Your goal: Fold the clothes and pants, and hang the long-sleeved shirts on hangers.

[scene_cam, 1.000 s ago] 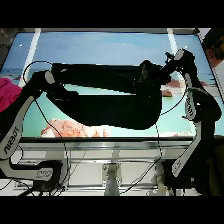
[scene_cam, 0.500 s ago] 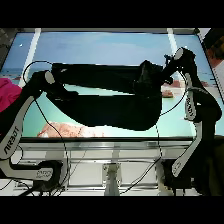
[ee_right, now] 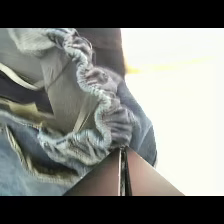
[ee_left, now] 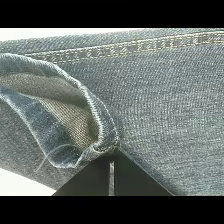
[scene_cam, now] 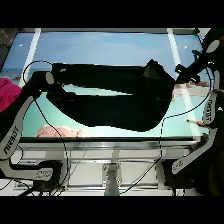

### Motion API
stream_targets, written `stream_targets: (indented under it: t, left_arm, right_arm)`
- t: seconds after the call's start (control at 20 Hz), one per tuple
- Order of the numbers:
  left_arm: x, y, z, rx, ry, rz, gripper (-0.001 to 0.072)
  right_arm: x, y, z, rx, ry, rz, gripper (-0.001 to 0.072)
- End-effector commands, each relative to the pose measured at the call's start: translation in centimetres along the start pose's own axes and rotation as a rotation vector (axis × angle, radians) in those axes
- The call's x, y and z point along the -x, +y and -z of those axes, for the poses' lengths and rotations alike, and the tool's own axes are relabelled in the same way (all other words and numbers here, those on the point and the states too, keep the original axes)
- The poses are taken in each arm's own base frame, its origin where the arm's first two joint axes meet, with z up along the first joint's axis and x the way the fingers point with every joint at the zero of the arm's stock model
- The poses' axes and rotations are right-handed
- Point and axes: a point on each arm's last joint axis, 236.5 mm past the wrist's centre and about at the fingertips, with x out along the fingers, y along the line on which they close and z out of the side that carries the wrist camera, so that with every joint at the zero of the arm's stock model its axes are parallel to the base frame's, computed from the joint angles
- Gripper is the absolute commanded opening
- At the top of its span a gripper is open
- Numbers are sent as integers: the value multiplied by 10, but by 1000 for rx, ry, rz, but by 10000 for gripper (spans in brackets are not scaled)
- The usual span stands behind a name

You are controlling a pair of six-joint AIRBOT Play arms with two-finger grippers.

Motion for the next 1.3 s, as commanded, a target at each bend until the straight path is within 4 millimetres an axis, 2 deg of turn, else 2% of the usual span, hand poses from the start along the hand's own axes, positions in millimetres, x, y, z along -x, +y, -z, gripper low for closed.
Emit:
stream_targets:
  t: [0.0, 0.05, 0.1, 0.15, 0.2, 0.25, 0.4, 0.55, 0.65, 0.7, 0.8, 0.95, 1.0, 1.15, 1.25]
  left_arm:
    - [0, 2, 0, 3, 0, -9, 12]
    - [0, 2, 0, 3, 1, -8, 12]
    - [0, 2, 0, 3, 1, -8, 12]
    - [0, 2, 1, 14, 3, -8, 12]
    - [0, 2, 2, 23, 8, -8, 13]
    - [0, 2, 2, 25, 8, -8, 12]
    - [0, 2, 2, 24, 8, -8, 12]
    - [0, 1, 2, 26, 9, -4, 12]
    - [0, 1, 5, 25, 21, -4, 12]
    - [0, 1, 7, 24, 29, -3, 12]
    - [1, 0, 13, -20, 53, 0, 12]
    - [1, -1, 20, -61, 83, 6, 12]
    - [1, -1, 22, -61, 91, 7, 12]
    - [1, -1, 22, -61, 93, 7, 12]
    - [1, -1, 22, -60, 94, 8, 12]
  right_arm:
    - [11, -26, 13, -50, 53, 4, 42]
    - [10, -26, 9, -53, 36, 1, 66]
    - [11, -24, 5, -53, 17, -5, 212]
    - [11, -23, 2, -52, 5, -10, 435]
    - [11, -22, -1, -52, -9, -13, 527]
    - [11, -19, -3, -50, -16, -27, 526]
    - [13, 12, -7, -25, -34, -147, 526]
    - [9, 36, -28, 27, -132, -165, 527]
    - [7, 58, -44, 172, -221, -169, 526]
    - [3, 66, -45, 266, -232, -158, 524]
    - [-9, 66, -36, 457, -194, -102, 515]
    - [-17, 75, -51, 555, -251, -113, 505]
    - [-22, 76, -51, 575, -243, -113, 505]
    - [-48, 75, -32, 576, -121, -138, 506]
    - [-63, 82, -24, 594, -78, -175, 506]
